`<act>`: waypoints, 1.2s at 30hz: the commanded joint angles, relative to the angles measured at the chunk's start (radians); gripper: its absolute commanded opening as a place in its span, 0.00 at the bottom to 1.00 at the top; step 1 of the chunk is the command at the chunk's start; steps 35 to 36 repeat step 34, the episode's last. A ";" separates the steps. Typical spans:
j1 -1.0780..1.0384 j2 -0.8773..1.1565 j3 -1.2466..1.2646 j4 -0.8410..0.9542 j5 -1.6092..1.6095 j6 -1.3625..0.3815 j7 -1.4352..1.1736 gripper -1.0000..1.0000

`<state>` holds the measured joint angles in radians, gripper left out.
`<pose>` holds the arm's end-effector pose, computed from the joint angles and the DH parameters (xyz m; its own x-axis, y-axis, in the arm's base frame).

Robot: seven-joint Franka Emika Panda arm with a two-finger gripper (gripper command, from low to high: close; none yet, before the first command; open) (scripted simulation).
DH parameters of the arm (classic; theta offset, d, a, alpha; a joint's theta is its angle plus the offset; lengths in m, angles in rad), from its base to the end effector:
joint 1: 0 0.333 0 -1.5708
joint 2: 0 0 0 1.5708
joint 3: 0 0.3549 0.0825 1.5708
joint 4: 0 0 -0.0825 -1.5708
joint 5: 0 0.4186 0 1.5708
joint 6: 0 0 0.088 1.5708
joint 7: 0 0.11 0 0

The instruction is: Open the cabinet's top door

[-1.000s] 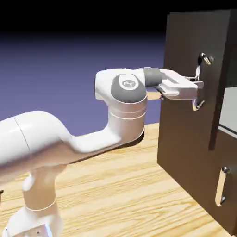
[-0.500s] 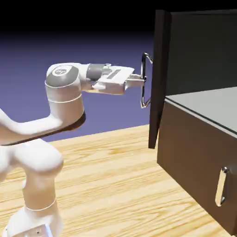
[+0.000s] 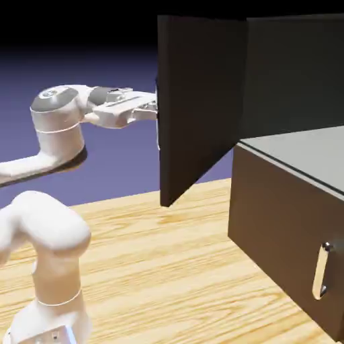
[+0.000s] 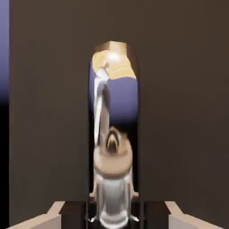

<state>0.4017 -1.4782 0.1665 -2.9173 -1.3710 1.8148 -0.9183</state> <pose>0.1740 0.0318 0.5928 0.5473 0.4475 -0.7073 0.5479 0.4473 0.7069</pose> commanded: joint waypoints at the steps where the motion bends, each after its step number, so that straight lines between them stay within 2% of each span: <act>1: -0.001 0.010 0.036 0.008 0.032 -0.022 0.005 0.00; 13: -0.125 0.224 0.471 0.221 0.398 -0.331 0.084 0.00; 23: -0.440 0.412 0.816 0.567 0.614 -0.615 0.127 0.00; 33: -0.803 0.462 1.075 0.913 0.716 -0.836 0.099 0.00; 36: -0.806 0.462 1.077 0.916 0.717 -0.838 0.098 0.00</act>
